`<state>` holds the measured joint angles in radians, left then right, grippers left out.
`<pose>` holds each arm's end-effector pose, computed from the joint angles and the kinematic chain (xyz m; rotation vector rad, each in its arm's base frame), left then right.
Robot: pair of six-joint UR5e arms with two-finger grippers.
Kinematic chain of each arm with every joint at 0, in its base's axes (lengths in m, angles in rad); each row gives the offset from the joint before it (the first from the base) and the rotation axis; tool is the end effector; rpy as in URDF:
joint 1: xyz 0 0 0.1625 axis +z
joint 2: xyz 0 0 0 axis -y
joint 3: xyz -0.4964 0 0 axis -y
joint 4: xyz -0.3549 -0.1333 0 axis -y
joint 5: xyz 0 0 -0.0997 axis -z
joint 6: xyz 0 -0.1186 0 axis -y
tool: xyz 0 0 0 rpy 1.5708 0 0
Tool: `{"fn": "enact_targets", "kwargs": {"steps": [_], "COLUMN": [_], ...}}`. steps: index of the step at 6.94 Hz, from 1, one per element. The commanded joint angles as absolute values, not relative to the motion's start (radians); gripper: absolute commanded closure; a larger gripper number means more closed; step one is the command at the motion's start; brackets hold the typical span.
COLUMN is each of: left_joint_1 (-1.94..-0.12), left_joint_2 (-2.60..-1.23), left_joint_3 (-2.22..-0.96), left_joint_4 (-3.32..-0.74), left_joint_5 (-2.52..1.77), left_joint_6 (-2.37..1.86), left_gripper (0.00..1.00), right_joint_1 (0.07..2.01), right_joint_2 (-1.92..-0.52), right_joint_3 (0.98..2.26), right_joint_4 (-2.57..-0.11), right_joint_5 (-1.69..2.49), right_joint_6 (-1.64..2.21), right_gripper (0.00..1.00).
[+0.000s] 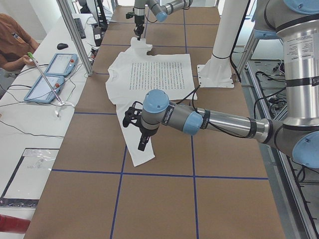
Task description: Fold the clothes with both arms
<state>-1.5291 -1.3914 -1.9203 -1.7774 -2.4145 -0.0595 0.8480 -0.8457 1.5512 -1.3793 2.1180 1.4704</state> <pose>-0.0287 -0.3844 0.6275 0.3113 0.8501 0.1423 -0.4363 -0.6029 0.2892 -0.0547 -1.0164 0.4375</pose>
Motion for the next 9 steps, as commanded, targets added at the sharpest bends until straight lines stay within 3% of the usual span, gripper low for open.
{"fn": "enact_targets", "kwargs": {"steps": [1, 3, 9], "left_joint_1": [-1.529, -1.528, -1.528], "left_joint_2": [-1.391, -1.391, -1.391], "left_joint_3": [-1.922, -1.924, -1.924], "left_joint_4": [-1.778, -1.778, -1.778], "left_joint_5": [-2.414, -2.414, -2.414], "left_joint_6": [-0.058, -0.058, -0.058], "left_gripper": [0.0, 0.0, 0.0], "right_joint_1": [0.694, 0.626, 0.526], "right_joint_2": [-0.465, -0.373, -0.342], "right_joint_3": [1.22, 1.05, 0.989], "right_joint_4": [-1.353, -1.191, -1.1], "right_joint_5": [1.906, 1.8, 1.726], "right_joint_6": [1.685, 1.729, 1.729], "right_gripper": [1.0, 1.0, 1.0]}}
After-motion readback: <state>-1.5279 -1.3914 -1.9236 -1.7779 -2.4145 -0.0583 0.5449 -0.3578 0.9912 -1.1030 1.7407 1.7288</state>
